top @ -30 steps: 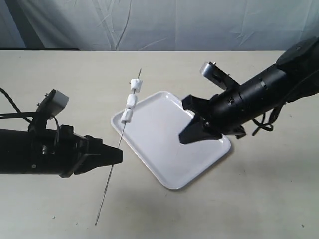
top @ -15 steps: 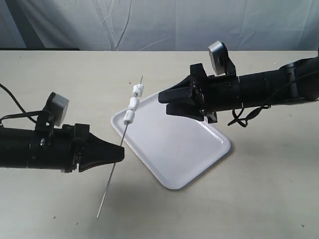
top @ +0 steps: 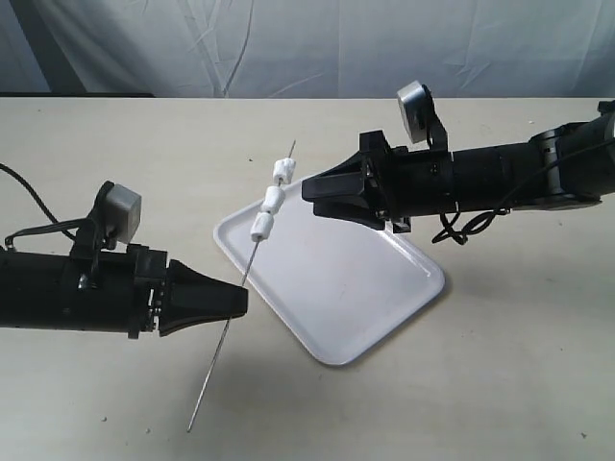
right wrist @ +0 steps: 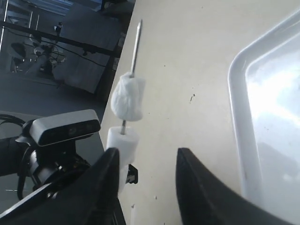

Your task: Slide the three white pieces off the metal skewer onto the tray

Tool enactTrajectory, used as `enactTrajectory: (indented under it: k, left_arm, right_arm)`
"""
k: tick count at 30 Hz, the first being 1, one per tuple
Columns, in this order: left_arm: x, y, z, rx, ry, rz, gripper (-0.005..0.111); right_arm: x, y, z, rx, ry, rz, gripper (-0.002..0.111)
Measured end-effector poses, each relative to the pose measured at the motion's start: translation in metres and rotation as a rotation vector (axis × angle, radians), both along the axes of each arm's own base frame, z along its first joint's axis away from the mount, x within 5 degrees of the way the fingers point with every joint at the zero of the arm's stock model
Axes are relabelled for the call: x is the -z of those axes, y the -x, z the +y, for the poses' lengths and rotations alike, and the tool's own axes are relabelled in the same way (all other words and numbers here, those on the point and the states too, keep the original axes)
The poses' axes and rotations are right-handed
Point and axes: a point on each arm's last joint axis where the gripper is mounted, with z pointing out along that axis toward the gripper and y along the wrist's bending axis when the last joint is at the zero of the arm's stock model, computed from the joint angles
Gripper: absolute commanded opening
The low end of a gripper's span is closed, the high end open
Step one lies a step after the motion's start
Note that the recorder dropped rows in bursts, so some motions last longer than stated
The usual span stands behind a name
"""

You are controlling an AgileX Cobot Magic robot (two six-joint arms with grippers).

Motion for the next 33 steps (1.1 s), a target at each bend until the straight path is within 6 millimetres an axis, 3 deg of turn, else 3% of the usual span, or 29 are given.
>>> enactTrajectory:
  k: [24,33]
  left_arm:
    - [-0.005,-0.008,-0.001,-0.001,0.008,-0.030,0.000]
    - [-0.006,-0.010,-0.002,-0.001,0.009,-0.037,0.000]
  right_arm:
    - [-0.019,-0.020,0.006,0.010,-0.005,-0.102,0.040]
    - [-0.026,-0.022,0.021,-0.012,0.001,-0.140,0.040]
